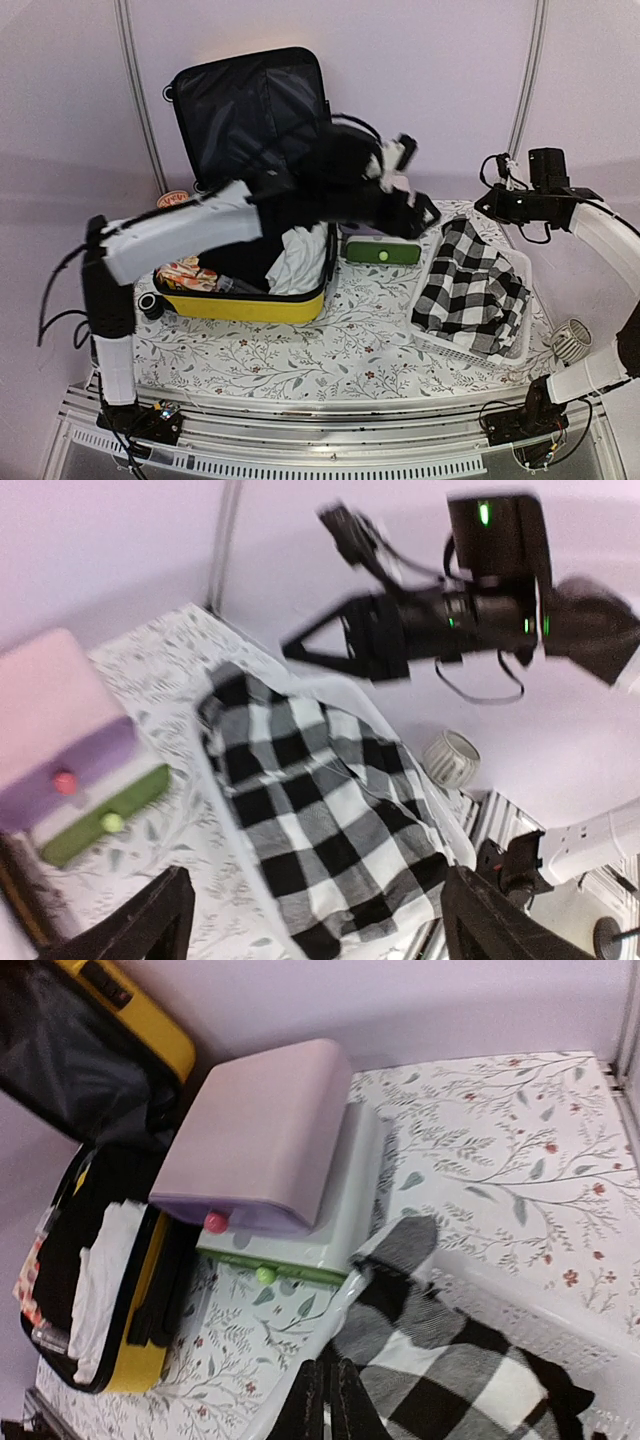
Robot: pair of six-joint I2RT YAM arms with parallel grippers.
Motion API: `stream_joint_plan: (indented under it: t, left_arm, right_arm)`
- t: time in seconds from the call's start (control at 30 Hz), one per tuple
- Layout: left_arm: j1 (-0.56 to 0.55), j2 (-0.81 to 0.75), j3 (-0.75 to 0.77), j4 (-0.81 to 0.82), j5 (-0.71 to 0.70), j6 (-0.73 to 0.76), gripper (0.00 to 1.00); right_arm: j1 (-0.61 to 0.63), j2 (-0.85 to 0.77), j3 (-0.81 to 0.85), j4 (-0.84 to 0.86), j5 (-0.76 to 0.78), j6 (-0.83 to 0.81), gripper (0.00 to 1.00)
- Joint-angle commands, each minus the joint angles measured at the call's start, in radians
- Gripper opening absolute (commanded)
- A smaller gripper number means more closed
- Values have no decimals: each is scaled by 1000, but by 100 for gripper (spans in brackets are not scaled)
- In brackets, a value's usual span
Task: Open, take out, and arrange the luggage
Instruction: Adjust the clothes in the bin, then pick up the clothes from the opened luggage.
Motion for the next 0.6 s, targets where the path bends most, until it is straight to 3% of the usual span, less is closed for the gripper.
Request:
stream_joint_plan:
  t: [0.0,0.17,0.23,0.33,0.57]
  left_arm:
    - [133,-198,-178,-147,-136,30,90]
    - [329,-365,-430,-189,-142,-11,87]
    - [414,-412,-516,-192,-74,-32,84]
    - [508,-440,-593,-185,45,-58,88]
    - [540,-363,-655,-190,197,-100,93]
  right_arm:
    - [130,-8,60,-50,-60,-47,8]
    - [291,46,85,8,-84,-39,13]
    - [331,83,88,29,-96,-28,13]
    - [369,128,92,55,-112,-17,13]
    - [394,187,100,92,-139,-4,13]
